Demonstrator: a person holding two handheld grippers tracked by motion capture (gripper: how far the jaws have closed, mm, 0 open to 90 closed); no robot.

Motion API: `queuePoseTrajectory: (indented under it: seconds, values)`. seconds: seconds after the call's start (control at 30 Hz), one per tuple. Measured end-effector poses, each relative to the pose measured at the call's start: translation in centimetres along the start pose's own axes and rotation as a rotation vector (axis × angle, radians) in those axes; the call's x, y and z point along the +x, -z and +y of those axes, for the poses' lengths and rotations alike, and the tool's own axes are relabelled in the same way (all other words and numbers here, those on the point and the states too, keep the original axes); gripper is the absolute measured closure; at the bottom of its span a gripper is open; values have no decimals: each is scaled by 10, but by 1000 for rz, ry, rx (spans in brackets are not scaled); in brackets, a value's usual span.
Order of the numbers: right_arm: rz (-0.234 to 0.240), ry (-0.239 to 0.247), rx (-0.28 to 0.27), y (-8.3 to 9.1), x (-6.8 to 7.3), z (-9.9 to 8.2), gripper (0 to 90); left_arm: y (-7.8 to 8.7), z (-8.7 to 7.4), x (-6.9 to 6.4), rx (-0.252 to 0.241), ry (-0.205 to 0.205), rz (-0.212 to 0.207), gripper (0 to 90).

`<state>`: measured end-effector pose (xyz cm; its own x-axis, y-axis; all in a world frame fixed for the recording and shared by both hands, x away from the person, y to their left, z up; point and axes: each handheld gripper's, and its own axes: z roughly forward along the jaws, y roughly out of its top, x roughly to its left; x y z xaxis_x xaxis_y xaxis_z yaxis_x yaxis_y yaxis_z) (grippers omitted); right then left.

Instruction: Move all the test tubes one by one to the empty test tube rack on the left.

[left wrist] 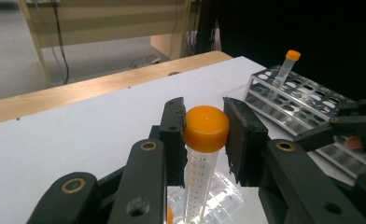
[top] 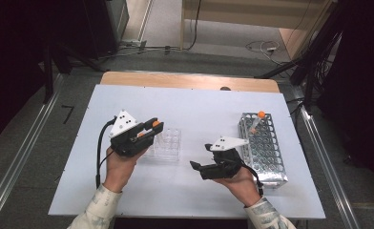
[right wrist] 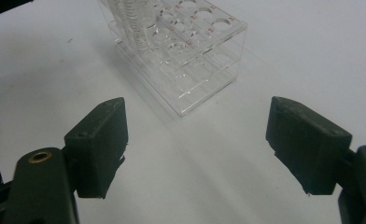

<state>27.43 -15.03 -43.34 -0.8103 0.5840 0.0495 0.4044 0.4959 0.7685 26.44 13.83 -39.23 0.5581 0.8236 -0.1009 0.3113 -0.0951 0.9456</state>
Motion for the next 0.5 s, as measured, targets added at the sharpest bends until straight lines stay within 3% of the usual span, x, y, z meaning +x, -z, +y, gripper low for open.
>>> queuePoseTrajectory:
  seconds: [0.17, 0.5]
  values:
    - [0, 1, 4, -1, 0, -1, 194, -3, -3, -1, 14, -30, 30, 705]
    - [-2, 10, -1, 0, 0, -1, 195, -13, -18, -5, 70, -66, 39, 704]
